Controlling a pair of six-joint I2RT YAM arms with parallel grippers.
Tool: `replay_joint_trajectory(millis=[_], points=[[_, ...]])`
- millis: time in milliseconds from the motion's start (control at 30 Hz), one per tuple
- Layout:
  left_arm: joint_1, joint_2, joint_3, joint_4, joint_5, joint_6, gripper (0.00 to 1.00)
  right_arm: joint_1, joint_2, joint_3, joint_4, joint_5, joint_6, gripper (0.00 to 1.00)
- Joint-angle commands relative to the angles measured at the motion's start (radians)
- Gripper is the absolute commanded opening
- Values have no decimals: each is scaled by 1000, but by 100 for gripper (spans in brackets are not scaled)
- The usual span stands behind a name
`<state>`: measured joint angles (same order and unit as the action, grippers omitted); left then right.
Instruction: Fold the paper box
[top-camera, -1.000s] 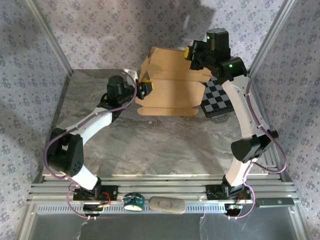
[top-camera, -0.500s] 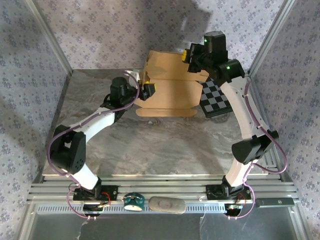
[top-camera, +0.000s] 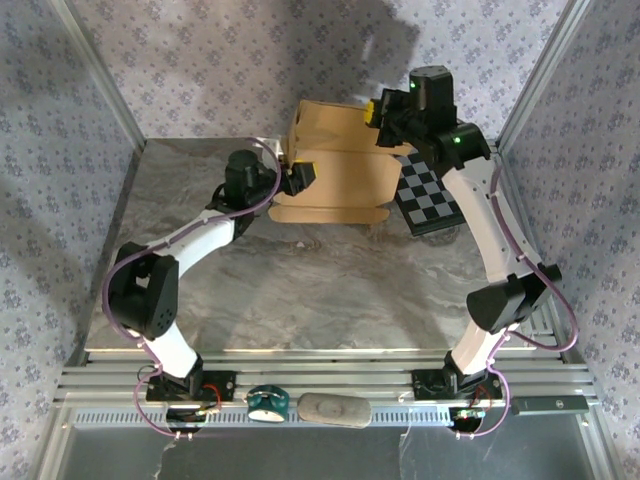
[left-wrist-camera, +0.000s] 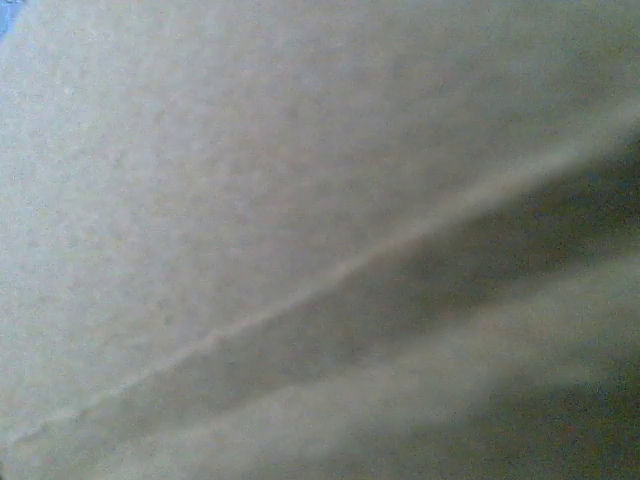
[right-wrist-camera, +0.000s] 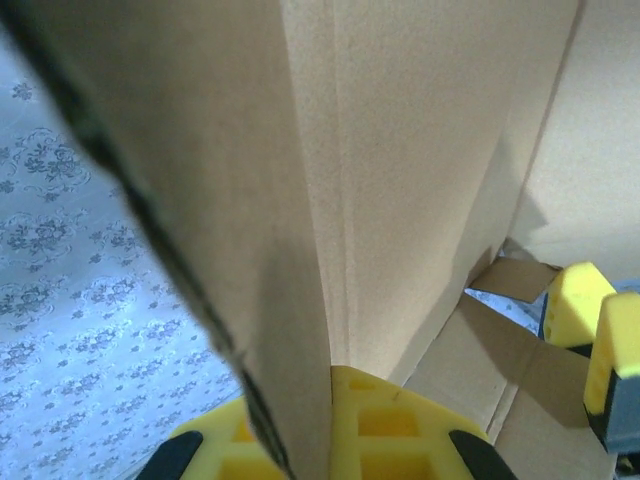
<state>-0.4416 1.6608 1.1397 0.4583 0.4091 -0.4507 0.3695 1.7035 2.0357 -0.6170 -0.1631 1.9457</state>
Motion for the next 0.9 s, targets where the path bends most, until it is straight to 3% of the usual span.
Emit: replay_joint_trajectory(millis=[0, 167, 367, 467, 667, 767, 867], points=[[-8, -137, -39, -42, 37, 13, 58, -19, -13, -20, 51, -6, -77, 0], [-8, -317, -144, -139, 34, 0, 61, -48, 10, -59, 99, -64, -166, 0], [-2, -563, -207, -387, 26, 31, 59, -79, 62, -63, 176, -174, -236, 0], [83, -640, -192, -457, 15, 1, 58, -97, 97, -12, 155, -217, -308, 0], [290, -566, -80, -415, 84, -143, 43, -122, 160, 70, 128, -292, -384, 0], [310, -461, -29, -360, 149, -140, 40, -129, 175, 88, 107, -308, -395, 0], [291, -359, 36, -341, 251, -82, 47, -132, 184, 96, 100, -310, -395, 0]])
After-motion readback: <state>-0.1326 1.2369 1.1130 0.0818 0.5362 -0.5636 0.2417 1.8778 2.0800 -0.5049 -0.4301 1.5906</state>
